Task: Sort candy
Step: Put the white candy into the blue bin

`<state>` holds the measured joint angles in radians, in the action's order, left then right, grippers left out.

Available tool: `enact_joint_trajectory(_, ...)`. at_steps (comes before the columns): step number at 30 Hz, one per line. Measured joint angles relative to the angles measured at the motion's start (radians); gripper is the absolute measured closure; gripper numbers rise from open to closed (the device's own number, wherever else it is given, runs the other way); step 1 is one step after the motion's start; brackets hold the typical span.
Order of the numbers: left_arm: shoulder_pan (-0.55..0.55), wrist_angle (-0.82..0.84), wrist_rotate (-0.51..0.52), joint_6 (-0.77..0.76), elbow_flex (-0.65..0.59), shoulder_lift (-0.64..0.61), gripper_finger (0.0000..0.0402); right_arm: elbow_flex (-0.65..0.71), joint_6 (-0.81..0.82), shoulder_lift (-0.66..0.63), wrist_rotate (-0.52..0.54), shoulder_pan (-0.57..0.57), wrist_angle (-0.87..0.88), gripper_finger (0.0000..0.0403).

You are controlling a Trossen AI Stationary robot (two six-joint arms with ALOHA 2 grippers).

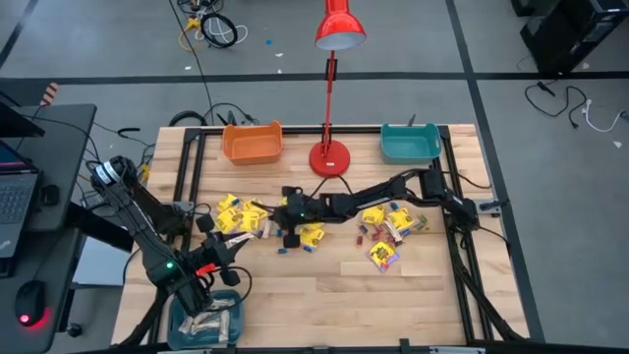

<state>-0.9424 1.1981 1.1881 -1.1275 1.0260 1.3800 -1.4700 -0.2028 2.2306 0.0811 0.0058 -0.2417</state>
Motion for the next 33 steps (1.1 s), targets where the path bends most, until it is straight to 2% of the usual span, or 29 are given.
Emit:
enact_joint_trajectory(3, 0.0, -0.005, 0.0, 0.0, 0.0, 0.0, 0.0321, -0.001, 0.001, -0.003, -0.004, -0.005, 0.002, 0.0403)
enact_joint_trajectory(7, 0.0, -0.013, -0.001, 0.0, 0.0, 0.0, 0.0321, 0.0, 0.024, 0.007, -0.074, -0.025, 0.007, 0.0385)
enact_joint_trajectory(16, 0.0, -0.034, 0.0, 0.052, 0.0, 0.0, 0.0321, 0.0, 0.02, 0.008, -0.108, -0.045, -0.012, 0.028)
enact_joint_trajectory(21, 0.0, -0.033, 0.002, 0.053, 0.0, 0.0, 0.0321, 0.0, 0.02, 0.009, -0.112, -0.046, -0.023, 0.0241)
enact_joint_trajectory(33, 0.0, -0.033, 0.005, 0.053, 0.0, 0.0, 0.0321, 0.008, 0.046, 0.01, -0.127, -0.03, -0.042, 0.0235)
